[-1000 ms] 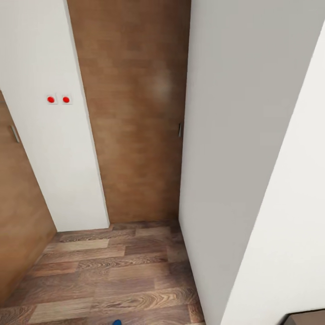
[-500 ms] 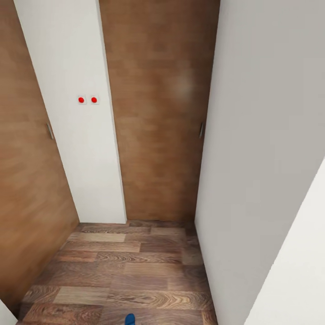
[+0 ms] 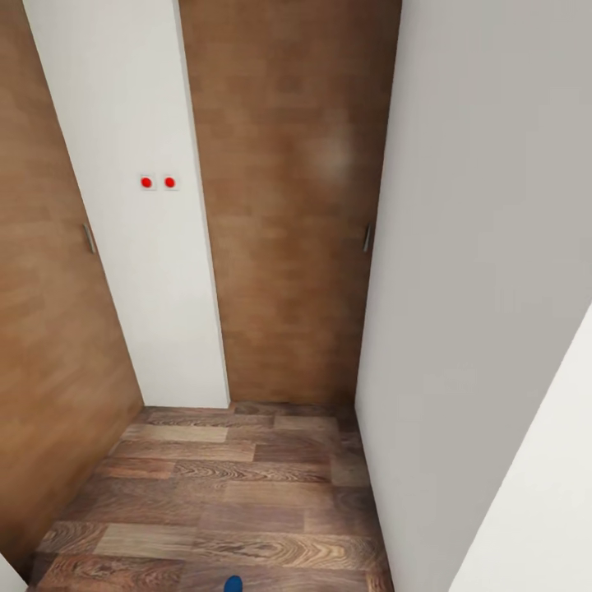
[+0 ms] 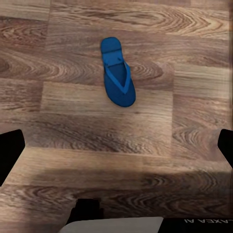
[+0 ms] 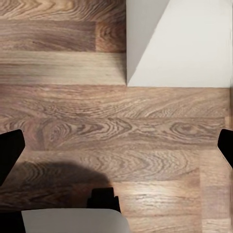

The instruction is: In the bedroom, move the book from the bed onto either nightstand, and place the two sandals side by side next to the bed.

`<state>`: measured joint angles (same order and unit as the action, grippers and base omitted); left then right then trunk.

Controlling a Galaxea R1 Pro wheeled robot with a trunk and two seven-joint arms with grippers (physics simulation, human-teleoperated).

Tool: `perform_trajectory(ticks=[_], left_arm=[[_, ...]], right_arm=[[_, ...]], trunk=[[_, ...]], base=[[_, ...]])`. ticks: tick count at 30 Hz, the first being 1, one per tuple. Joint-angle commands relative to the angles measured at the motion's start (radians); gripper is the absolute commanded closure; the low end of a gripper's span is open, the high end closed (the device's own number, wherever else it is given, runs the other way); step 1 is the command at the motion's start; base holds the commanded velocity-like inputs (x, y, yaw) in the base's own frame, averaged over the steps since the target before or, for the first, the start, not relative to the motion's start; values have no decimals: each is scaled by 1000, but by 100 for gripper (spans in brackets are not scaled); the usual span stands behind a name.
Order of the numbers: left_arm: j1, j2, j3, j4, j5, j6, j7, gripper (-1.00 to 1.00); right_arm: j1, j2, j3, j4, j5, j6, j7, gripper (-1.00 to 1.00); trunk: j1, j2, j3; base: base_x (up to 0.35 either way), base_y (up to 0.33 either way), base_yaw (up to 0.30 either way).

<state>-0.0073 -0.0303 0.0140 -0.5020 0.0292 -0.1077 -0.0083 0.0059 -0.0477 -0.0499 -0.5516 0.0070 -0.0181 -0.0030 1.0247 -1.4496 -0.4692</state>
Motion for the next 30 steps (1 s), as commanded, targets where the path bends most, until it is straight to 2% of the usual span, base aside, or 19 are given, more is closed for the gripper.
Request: perform_trajectory(ticks=[1,19,30], left_arm=[[0,0,1,0,2,-3,-1,-100],[0,-1,-1,0,2,-3,-1,-100],[0,-1,0,0,2,-3,-1,-100]], right_arm=[[0,0,-1,-1,1,-2,0,-100],[0,1,0,-1,1,-2,0,-100],[0,6,4,28,1,-2,0,-100]], trunk=[[0,0,-1],[0,0,-1],[0,0,-1]], base=[[157,-202,0],[41,-96,0],[3,-15,0]])
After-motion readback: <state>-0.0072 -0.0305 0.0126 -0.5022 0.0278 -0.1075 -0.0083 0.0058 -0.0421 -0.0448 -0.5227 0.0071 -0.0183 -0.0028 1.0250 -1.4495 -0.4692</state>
